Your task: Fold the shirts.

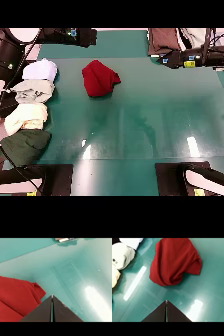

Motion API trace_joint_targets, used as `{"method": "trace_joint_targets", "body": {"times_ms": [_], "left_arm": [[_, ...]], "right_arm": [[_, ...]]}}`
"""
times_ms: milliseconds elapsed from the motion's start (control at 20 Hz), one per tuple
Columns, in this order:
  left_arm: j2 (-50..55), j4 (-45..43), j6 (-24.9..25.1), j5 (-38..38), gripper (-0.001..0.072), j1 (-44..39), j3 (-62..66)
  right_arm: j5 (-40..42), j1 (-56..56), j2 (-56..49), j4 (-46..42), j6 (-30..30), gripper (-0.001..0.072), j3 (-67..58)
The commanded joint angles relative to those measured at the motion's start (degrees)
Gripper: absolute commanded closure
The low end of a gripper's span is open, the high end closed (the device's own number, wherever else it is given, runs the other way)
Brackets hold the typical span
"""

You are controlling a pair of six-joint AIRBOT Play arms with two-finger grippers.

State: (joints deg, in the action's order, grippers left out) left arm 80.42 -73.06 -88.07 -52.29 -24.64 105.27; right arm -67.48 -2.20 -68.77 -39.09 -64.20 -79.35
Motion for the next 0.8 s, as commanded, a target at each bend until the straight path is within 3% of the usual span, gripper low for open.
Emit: {"method": "trace_joint_targets", "body": {"times_ms": [0,550,700,750], "left_arm": [[0.0,0.0,0.0,0.0,0.0683,0.0,0.0],[0.0,0.0,0.0,0.0,0.0683,0.0,0.0],[0.2,-1.4,0.4,3.5,0.0680,0.0,0.0],[0.5,-5.1,0.5,3.8,0.0525,0.2,0.0]], "right_arm": [[0.0,0.0,0.0,0.0,0.0,0.0693,-0.1],[0.0,0.0,0.0,0.0,0.0,0.0693,-0.1],[0.1,0.0,0.0,0.1,0.0,0.0693,-0.1],[0.0,0.0,0.0,0.1,0.0,0.0693,-0.1]]}}
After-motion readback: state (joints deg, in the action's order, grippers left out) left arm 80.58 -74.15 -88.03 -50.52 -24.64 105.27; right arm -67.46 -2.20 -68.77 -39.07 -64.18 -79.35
